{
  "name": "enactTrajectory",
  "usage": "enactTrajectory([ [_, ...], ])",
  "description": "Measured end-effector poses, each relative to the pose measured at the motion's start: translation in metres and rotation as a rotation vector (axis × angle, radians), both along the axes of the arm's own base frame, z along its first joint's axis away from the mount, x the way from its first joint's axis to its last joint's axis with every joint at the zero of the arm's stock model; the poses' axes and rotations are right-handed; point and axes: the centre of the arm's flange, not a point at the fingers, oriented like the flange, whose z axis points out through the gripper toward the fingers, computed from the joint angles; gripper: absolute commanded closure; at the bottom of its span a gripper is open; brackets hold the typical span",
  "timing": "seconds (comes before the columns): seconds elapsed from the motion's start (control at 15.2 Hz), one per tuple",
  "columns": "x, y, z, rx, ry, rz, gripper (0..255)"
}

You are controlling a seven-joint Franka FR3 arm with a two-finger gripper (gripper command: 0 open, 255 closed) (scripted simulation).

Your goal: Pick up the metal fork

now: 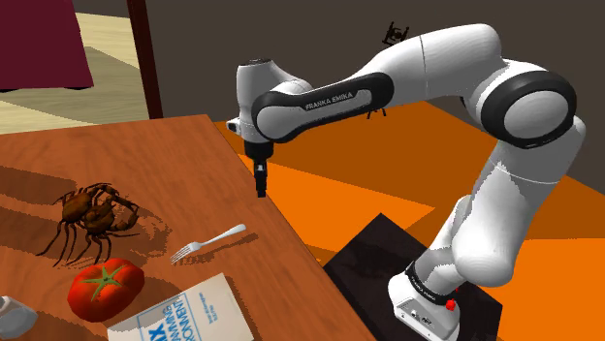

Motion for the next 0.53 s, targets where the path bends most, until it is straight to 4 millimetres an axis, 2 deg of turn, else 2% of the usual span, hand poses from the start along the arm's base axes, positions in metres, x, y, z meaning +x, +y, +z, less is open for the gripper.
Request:
enactTrajectory([
  [0.13,0.007,0.023,-0.014,0.013,0.014,0.059,0],
  [0.53,0.006,0.094,-0.049,0.053,0.053,0.238,0],
])
